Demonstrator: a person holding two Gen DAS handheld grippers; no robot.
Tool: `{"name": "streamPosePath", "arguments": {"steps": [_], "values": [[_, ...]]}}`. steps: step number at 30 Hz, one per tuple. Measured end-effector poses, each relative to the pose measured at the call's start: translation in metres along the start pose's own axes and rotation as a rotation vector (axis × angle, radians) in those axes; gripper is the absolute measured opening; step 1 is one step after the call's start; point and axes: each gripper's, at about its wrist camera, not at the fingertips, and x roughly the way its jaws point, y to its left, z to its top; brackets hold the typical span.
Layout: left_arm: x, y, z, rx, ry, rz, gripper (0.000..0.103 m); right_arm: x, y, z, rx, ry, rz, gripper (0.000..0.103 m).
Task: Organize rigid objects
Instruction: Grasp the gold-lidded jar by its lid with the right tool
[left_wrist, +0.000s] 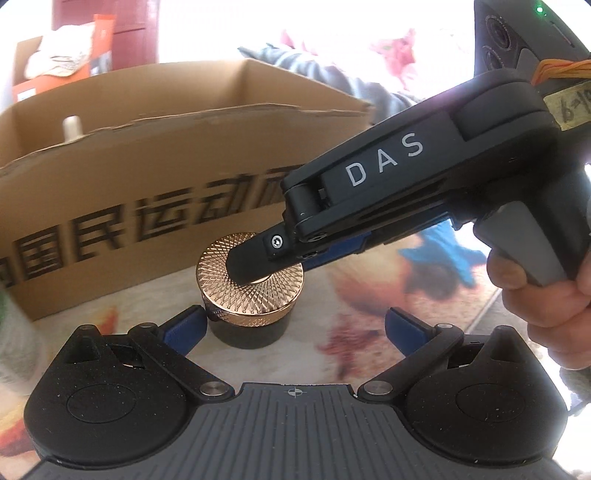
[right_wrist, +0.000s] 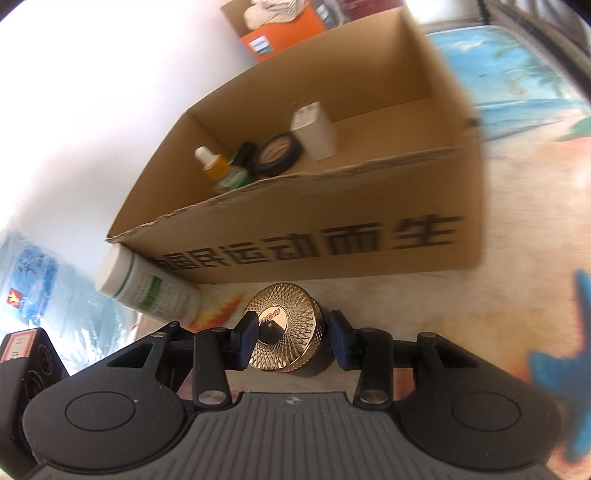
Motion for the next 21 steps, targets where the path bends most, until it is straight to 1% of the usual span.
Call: {"name": "streamPosePath", "arguments": {"steps": [3,6,10,15,16,19,21], "values": [[0.001,-0.001,0.0,0.014,0.001,-0.012,0.102,-0.005,-0.01,-0.001,0.017,-0.011,0.005,0.044],[0.001,0.0,0.002,0.009,0.003,-0.009,0.101,-0.007,-0.013,-0.004,0.035,-0.018,0.017,0.044],[0.011,0.0,0.011,0.037,0.009,0.047,0.1,-0.01,-0.02,-0.007,0.053,-0.031,0.029,0.044],[0.021,-0.006,0.022,0.076,0.036,0.087,0.094,-0.009,-0.025,-0.007,0.065,-0.033,0.055,0.044],[0.025,-0.002,0.024,0.082,0.04,0.09,0.091,-0.009,-0.025,-0.007,0.066,-0.034,0.058,0.044],[0.03,-0.005,0.027,0.094,0.055,0.106,0.075,-0.008,-0.024,-0.006,0.063,-0.031,0.065,0.044],[0.032,-0.003,0.028,0.099,0.053,0.118,0.072,-0.006,-0.023,-0.007,0.056,-0.029,0.07,0.045]]}}
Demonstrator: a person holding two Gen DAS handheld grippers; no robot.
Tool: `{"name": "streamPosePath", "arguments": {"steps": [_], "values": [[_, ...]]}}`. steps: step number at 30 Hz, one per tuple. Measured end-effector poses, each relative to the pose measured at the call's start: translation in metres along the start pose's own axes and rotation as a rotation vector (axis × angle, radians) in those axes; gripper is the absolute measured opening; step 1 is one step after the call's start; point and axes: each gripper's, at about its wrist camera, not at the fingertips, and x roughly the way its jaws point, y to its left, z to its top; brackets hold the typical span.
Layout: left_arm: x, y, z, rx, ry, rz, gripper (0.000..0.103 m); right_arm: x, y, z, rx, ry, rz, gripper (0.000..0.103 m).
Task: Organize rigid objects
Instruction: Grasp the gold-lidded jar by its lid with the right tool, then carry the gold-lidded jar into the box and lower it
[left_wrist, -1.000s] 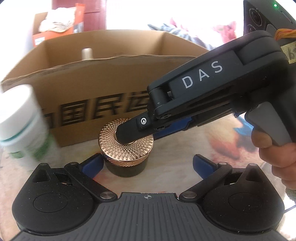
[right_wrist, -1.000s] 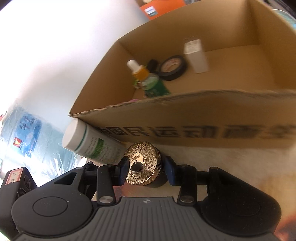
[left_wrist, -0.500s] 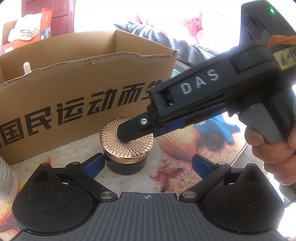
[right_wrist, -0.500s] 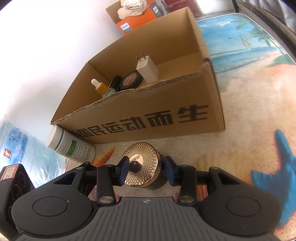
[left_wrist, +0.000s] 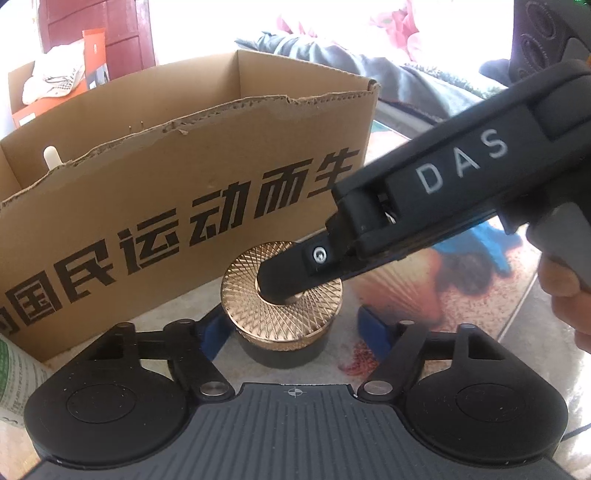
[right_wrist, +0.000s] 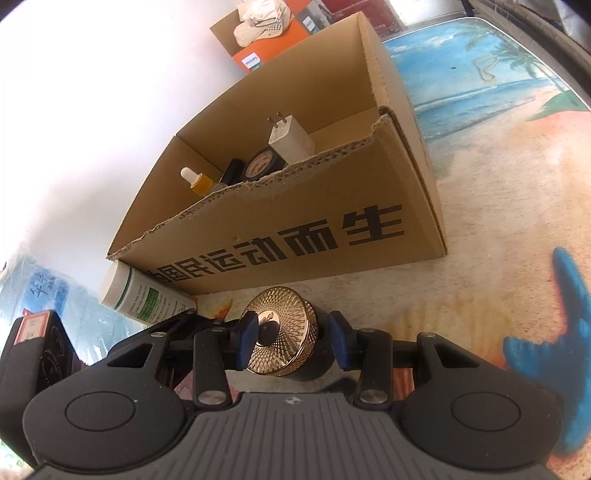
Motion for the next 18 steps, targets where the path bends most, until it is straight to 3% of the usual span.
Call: {"name": "streamPosePath", "arguments": {"steps": [4,11,18], "values": [[0.004,-0.005,0.004,-0.014,-0.015,0.027,0.056,0.0,-0.001,0.0,-0.004,-0.003,0.004,0.044],[-0.003,-0.001,0.003,-0.034,-0.025,0.021,0.055,-0.005,0.008,-0.003,-0.017,-0.015,-0.015,0.043],[-0.064,-0.001,0.01,-0.034,-0.126,0.052,0.055,-0.042,0.047,-0.002,-0.1,-0.096,0.012,0.043]]}}
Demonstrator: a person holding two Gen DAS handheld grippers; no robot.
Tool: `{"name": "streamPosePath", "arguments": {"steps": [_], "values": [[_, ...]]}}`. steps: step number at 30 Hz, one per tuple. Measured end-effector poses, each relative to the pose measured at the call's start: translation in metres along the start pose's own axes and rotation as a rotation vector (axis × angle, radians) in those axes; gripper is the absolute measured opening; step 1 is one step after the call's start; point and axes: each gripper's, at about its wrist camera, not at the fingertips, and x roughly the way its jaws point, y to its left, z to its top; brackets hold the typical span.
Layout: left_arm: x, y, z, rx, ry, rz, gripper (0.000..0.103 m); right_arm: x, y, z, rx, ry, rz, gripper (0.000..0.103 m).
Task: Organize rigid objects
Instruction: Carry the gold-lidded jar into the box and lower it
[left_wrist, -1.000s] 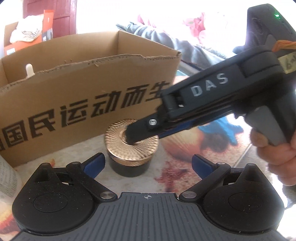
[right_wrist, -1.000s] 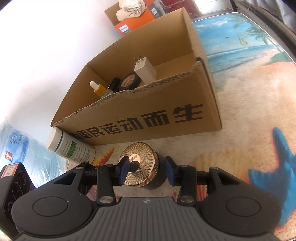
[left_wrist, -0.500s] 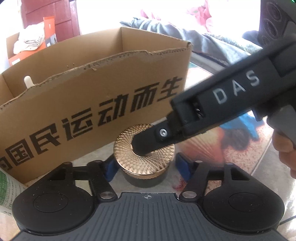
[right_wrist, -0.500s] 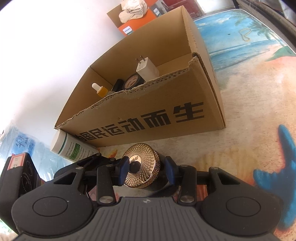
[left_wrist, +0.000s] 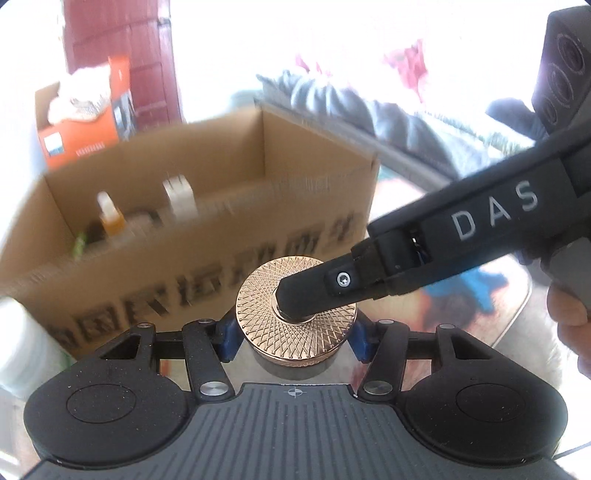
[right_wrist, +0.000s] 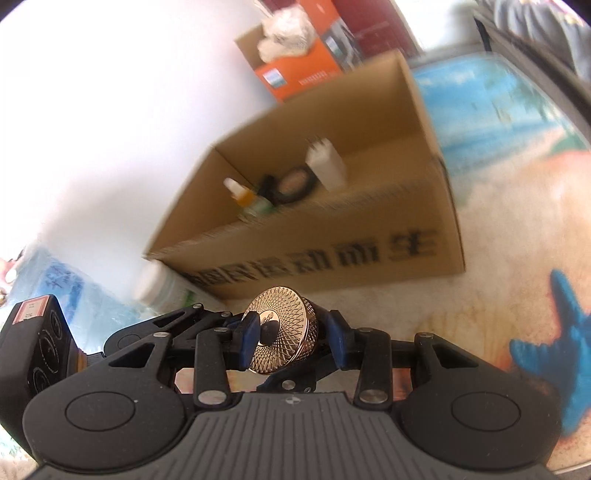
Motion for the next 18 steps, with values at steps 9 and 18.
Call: {"name": "streamPosePath", "arguments": {"steps": [9,18], "values": [[-0.028,0.022,0.076,-0.025,-0.141,0.01,0.055,-0.033,0.042,0.068,-0.183,-0.128,-0.003,0.043],[0.067,0.057,0.118,-0.2,0.038,-0.079,0.055,0.031,-0.004,0.156,-0.126,0.02,-0.071,0.043]]}}
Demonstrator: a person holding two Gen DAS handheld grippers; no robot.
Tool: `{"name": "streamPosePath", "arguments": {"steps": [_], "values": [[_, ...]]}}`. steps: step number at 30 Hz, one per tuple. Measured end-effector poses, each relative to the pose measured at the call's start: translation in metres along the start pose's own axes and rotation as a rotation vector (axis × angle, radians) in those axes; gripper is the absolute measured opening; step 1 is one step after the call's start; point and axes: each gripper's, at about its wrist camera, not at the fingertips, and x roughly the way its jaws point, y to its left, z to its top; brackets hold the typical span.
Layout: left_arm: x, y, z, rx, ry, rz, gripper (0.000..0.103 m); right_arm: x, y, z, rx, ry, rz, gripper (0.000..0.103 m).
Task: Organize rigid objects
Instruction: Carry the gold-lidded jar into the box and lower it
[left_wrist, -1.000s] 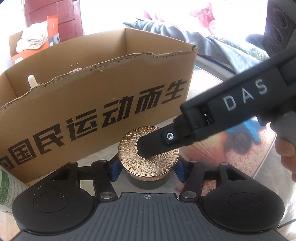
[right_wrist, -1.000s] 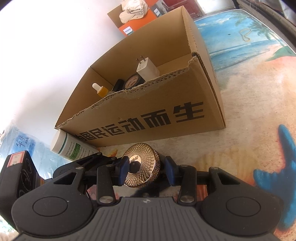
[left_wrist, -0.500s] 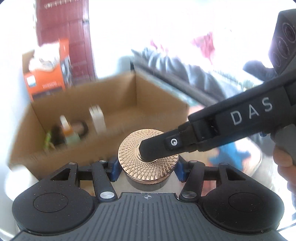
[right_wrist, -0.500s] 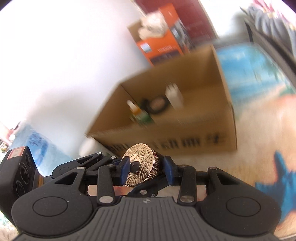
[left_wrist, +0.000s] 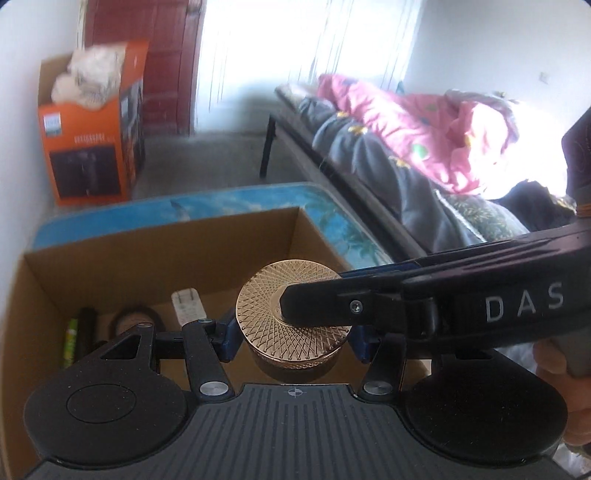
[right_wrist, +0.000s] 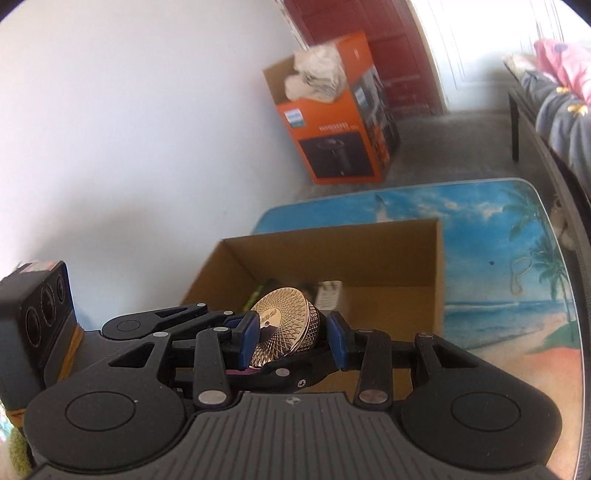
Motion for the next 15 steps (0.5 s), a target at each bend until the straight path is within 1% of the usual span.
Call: {"name": "streamPosePath", "arguments": {"steps": [4,8,12,15], "values": [[0.031,0.011,0.009,-0.063,0.082,-0.005,0.055,0.033,-0.022,0.018,0.014,0.086,-0.023,0.043],[0.05,0.024,0.019,-0.124,0.143,-0.015,0.056,0.054,-0.027,0.03,-0.023,0.134,-0.059,0.043],[0.062,0.032,0.024,-0.146,0.178,-0.004,0.056,0.07,-0.032,0.042,-0.043,0.166,-0.071,0.04],[0.066,0.04,0.025,-0.182,0.195,-0.013,0.056,0.078,-0.034,0.046,-0.056,0.176,-0.075,0.04]]}}
